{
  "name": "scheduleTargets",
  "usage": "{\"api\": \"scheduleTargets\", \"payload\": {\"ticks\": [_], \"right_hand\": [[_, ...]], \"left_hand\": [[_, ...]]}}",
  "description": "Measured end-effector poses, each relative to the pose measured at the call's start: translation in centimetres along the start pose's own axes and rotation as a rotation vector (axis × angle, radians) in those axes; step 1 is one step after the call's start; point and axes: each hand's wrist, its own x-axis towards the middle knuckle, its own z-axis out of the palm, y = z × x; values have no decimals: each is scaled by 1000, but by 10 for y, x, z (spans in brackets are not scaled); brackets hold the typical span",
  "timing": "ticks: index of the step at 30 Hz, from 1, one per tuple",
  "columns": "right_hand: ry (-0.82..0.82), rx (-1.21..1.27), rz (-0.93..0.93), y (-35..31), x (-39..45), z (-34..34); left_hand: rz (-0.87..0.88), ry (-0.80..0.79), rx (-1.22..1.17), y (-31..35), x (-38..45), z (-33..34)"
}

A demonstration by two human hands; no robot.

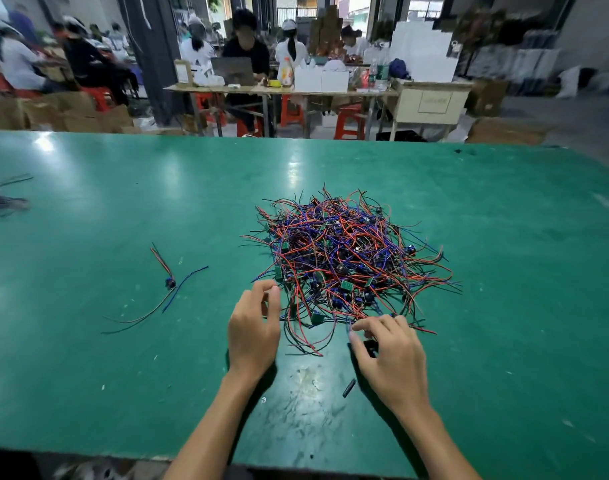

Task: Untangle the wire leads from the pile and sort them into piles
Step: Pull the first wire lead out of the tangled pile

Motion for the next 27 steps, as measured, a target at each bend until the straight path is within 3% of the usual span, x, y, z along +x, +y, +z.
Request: {"api": "scheduleTargets", "payload": {"ticks": [3, 7, 9, 13, 15, 19, 24, 27], "right_hand": [[-49, 168, 20, -14, 7, -1], [-406, 832, 491, -41, 37, 1], [-427, 1068, 658, -46, 49, 2], [-422, 1273, 755, -42, 61, 4], [-419, 1382, 783, -41, 63, 4], [-468, 1305, 685, -34, 61, 4], [-421, 1180, 459, -26, 57, 2], [-293, 1081, 451, -18, 54, 4]], "left_hand": [[226, -10, 4, 6, -8, 4], [561, -156, 147, 8, -13, 12], [610, -170, 205, 6, -13, 11], [592, -197, 237, 7, -12, 7], [442, -261, 176, 11, -12, 6], [-315, -386, -438, 36, 3, 10], [-420, -374, -609, 53, 20, 20], [-496, -323, -724, 53, 21, 24]]}}
